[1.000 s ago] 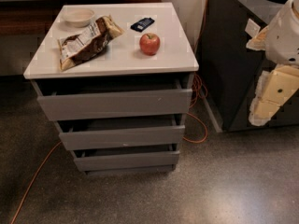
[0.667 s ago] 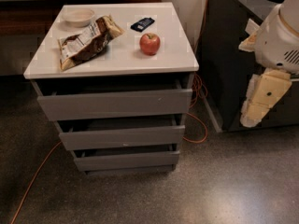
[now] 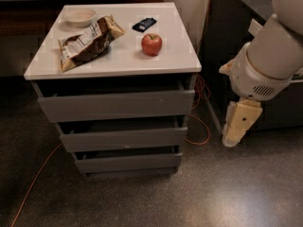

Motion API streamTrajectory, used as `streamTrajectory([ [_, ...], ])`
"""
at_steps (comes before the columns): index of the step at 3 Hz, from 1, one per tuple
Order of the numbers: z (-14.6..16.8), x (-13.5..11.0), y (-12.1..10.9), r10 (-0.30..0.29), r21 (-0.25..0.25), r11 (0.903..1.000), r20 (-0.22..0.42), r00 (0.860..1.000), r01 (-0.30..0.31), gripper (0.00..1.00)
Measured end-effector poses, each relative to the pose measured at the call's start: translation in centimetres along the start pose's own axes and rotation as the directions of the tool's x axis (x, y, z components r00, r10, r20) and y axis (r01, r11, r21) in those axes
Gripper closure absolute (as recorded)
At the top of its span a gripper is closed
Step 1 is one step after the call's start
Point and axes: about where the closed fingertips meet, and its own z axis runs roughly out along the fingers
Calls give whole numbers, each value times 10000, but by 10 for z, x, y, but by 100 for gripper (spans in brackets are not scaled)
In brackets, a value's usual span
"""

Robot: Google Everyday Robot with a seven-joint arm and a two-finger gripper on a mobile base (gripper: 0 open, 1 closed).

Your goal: Open middle drawer

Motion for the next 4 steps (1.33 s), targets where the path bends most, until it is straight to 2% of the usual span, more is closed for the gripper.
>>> streamTrajectory([
  [1, 39, 1, 10, -270, -146, 9995, 230, 9994, 274, 0],
  [2, 87, 2, 30, -639, -245, 9976, 583, 9963, 654, 0],
  [3, 87, 2, 30, -639, -244, 9976, 582, 9963, 654, 0],
  [4, 112, -1, 29, -501, -358, 9979, 869, 9950, 534, 0],
])
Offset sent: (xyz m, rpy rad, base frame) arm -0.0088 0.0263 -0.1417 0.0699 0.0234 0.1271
